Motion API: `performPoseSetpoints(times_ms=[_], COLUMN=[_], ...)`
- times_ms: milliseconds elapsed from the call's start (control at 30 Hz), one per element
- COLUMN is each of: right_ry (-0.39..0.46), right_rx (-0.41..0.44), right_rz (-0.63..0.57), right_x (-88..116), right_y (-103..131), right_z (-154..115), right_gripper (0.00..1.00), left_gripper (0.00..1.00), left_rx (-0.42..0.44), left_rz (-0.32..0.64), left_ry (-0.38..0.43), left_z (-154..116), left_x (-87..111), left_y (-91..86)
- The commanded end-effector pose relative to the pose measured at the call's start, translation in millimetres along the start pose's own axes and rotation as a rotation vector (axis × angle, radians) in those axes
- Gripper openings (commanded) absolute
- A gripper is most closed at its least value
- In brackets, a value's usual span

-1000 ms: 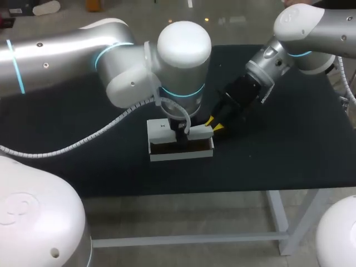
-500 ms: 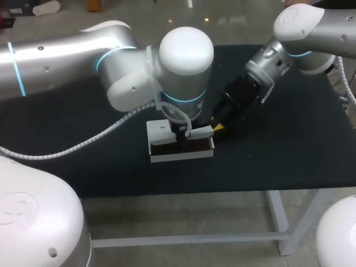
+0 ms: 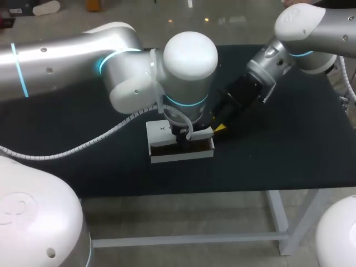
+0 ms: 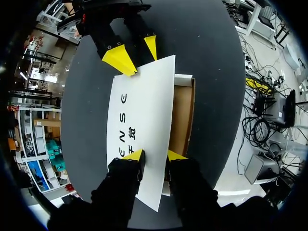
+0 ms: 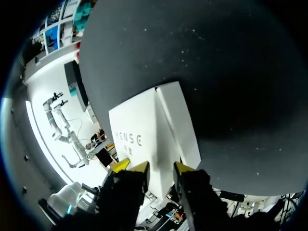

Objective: Assemble the packaging by folding the flat box into shape, placing the metal phone stand inside, and closing the box properly

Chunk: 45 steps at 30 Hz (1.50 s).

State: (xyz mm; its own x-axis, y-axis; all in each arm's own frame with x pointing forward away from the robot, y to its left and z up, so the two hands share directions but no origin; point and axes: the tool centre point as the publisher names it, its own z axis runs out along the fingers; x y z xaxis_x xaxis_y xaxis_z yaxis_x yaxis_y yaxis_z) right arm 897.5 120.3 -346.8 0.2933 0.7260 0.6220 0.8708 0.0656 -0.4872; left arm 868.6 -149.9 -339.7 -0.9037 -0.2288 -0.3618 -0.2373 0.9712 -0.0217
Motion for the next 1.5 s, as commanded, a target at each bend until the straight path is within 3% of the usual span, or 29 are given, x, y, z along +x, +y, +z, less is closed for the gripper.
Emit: performPoseSetpoints(times_ms=[33,1067,1167,1233,1333,1400,1500], right_ry=[0.001,-0.006,-0.009,-0.009,-0.012,-0.011,-0.009], right_rx=[-0.015,-0.036,-0.039,-0.04,-0.043,-0.045,-0.05], right_rz=[0.002,-0.009,-0.012,-0.014,-0.015,-0.017,-0.023], right_x=[-1,0,0,1,1,1,2], right_y=[-6,-11,-12,-12,-12,-13,-14], right_z=[-2,-5,-5,-4,-4,-4,-3], right_gripper=[0.35,0.32,0.29,0.18,0.13,0.0,0.0], left_gripper=[0.28,0.33,0.33,0.34,0.34,0.35,0.36], left_rx=[-0.008,-0.025,-0.024,-0.023,-0.022,-0.022,-0.023], left_rz=[0.0,0.031,0.033,0.035,0.034,0.034,0.035], left_ry=[-0.007,-0.009,-0.008,-0.006,-0.004,-0.004,-0.002], left_z=[3,14,14,15,15,15,15], left_x=[5.8,18.1,18.8,19.3,19.5,19.6,20.2], left_y=[-1.7,-1.6,-1.4,-1.3,-1.1,-0.8,-0.3])
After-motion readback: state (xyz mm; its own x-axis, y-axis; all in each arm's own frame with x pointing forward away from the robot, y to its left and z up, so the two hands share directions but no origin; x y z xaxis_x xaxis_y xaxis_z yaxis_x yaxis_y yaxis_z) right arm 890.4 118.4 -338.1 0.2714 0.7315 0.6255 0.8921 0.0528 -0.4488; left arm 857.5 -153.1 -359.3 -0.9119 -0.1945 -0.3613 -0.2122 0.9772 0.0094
